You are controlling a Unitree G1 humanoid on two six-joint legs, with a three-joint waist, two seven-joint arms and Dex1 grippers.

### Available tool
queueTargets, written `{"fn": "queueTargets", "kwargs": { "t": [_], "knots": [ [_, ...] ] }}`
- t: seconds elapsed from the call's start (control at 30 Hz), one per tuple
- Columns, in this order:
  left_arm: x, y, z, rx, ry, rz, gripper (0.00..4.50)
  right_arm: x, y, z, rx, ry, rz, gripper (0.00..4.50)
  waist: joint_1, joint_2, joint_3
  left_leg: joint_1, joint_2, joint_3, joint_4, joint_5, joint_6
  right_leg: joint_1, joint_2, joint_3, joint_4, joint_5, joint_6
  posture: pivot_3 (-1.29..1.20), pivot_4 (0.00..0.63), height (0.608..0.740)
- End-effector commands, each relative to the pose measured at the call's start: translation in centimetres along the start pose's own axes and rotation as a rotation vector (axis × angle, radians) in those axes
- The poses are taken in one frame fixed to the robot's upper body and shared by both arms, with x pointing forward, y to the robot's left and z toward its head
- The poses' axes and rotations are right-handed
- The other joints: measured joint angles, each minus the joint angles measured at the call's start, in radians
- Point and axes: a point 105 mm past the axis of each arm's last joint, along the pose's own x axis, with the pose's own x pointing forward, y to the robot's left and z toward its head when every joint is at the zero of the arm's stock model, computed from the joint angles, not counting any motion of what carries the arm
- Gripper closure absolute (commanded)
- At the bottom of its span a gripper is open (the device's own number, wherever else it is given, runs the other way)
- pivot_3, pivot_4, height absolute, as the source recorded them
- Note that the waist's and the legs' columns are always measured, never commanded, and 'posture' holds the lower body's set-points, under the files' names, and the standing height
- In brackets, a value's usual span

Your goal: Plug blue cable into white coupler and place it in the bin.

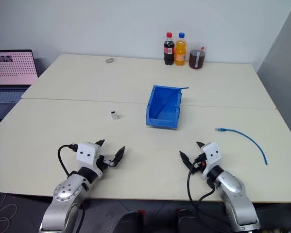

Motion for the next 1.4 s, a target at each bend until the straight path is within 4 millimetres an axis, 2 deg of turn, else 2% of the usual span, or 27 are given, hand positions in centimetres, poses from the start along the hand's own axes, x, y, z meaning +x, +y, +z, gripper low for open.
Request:
{"fn": "queueTargets", "kwargs": {
  "t": [0.03,0.33,0.47,0.7,0.83,0.97,1.07,1.13,1.27,1.4],
  "knots": [
    [0.0,0.0,1.1,0.032,-0.047,-0.01,0.0,0.0,-0.3,1.4,-0.023,-0.057,0.0,0.03,0.0,0.0,0.0,0.0,0.0,0.0,0.0,0.0,0.0,0.0,0.0,0.0,0.0,0.0,0.0,0.0,0.15,0.74],
    [-0.2,-0.2,0.8,0.049,-0.03,-0.02,0.0,0.0,-0.1,1.2,-0.019,-0.051,0.0,0.03,0.0,0.0,0.0,0.0,0.0,0.0,0.0,0.0,0.0,0.0,0.0,0.0,0.0,0.0,0.0,0.0,0.15,0.74],
    [-0.2,-0.7,1.3,0.048,-0.061,-0.056,0.0,0.0,0.0,1.2,-0.017,-0.051,0.0,0.03,0.0,0.0,0.0,0.0,0.0,0.0,0.0,0.0,0.0,0.0,0.0,0.0,0.0,0.0,0.0,0.0,0.15,0.74],
    [-1.0,-2.1,2.6,-0.074,-0.135,-0.191,0.0,-0.1,0.0,1.2,-0.018,-0.055,-0.007,0.03,0.0,0.0,0.0,0.0,0.0,0.0,0.0,0.0,0.0,0.0,0.0,0.0,0.0,0.0,0.0,0.0,0.15,0.74],
    [-0.8,-3.7,3.0,-0.023,-0.131,-0.294,0.0,-0.7,-0.4,2.1,-0.039,-0.082,-0.033,0.03,0.0,0.0,0.0,0.0,0.0,0.0,0.0,0.0,0.0,0.0,0.0,0.0,0.0,0.0,0.0,0.0,0.15,0.74],
    [0.2,-6.1,4.0,0.049,-0.137,-0.427,0.0,-2.5,-1.0,3.5,-0.052,-0.095,-0.027,0.03,0.002,0.0,0.0,0.0,-0.001,-0.001,0.001,0.0,0.0,0.001,0.0,-0.001,0.0,0.0,0.0,0.0,0.15,0.74],
    [1.0,-8.2,5.0,0.106,-0.141,-0.549,0.0,-4.2,-2.2,4.5,-0.088,-0.071,-0.03,0.03,0.005,0.0,0.0,0.0,-0.001,-0.001,0.002,0.0,0.0,0.003,-0.001,-0.002,-0.001,0.0,0.001,0.0,0.15,0.74],
    [1.7,-9.5,5.4,0.13,-0.117,-0.612,0.0,-5.4,-4.0,4.7,-0.111,-0.023,-0.058,0.03,0.003,0.0,0.0,0.001,-0.001,-0.002,0.002,0.0,0.0,0.005,-0.001,-0.003,-0.001,0.0,0.001,0.0,0.15,0.74],
    [2.7,-12.2,7.0,0.149,-0.126,-0.73,0.0,-7.3,-9.0,4.5,-0.117,0.097,-0.163,0.03,0.0,0.0,0.0,0.006,-0.001,-0.003,0.001,0.0,0.0,0.011,-0.001,-0.004,-0.002,-0.002,0.003,0.0,0.15,0.74],
    [3.7,-13.7,8.3,0.165,-0.135,-0.792,0.0,-7.9,-14.2,4.1,-0.119,0.207,-0.246,0.03,-0.007,0.0,0.0,0.01,-0.001,-0.003,0.001,0.0,0.0,0.015,0.0,-0.002,-0.003,-0.002,0.004,0.0,0.15,0.74]
  ]
}}
